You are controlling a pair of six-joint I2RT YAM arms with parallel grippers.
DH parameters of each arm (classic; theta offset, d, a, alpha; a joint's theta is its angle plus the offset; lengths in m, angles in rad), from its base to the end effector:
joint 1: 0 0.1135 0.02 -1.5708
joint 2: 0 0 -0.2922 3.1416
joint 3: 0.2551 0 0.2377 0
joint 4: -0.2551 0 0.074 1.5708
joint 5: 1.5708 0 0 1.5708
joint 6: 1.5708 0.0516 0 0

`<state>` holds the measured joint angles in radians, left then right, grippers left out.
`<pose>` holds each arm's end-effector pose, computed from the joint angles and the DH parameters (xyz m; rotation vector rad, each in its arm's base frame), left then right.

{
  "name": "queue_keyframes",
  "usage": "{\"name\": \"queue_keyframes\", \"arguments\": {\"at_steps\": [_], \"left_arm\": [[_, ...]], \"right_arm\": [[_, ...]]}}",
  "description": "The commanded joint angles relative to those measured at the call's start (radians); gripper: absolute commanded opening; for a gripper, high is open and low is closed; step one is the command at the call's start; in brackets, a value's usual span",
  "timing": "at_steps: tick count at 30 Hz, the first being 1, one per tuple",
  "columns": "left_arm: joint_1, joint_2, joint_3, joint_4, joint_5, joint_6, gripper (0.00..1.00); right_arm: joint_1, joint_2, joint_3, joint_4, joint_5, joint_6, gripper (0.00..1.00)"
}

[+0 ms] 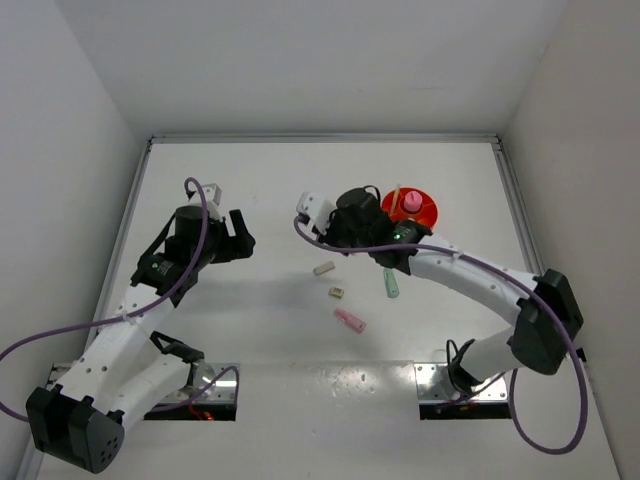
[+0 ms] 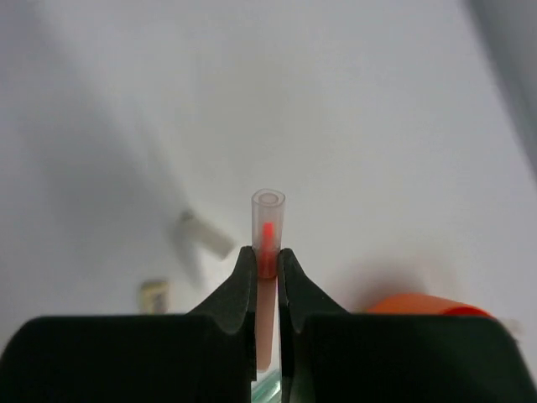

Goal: Sort the stationery into containers
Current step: Place the pen in the storage box.

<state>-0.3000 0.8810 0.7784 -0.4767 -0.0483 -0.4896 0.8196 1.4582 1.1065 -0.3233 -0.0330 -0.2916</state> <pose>0.1670 -0.0491 0.3063 -0.2344 2.1646 -0.4043 0.2184 0.2364 0.3025 -1.2099 1.9149 0.3201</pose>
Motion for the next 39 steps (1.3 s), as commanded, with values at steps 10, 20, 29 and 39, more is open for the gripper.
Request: {"name": "queue_keyframes", "arguments": {"at_steps": [10,20,29,39], "left_arm": [[0.009,-0.013,-0.001,0.032,0.018,0.019,0.84],[0.009,-0.013,-0.001,0.032,0.027,0.019,0.84],[0.009,-0.013,-0.010,0.032,0.027,0.019,0.84],[0.009,-0.013,-0.010,0.032,0.027,0.019,0.84]], "right_arm": [[-0.197,0.082,-0.180,0.871,0.555,0.149,0.00],[-0.302,0.082,-0.264,1.056,0.521,0.253,0.00],[-0.378,0.143,-0.264,1.029,0.506,0.304,0.00],[-0.419,0.200,-0.277,0.952,0.386,0.358,0.00]]}}
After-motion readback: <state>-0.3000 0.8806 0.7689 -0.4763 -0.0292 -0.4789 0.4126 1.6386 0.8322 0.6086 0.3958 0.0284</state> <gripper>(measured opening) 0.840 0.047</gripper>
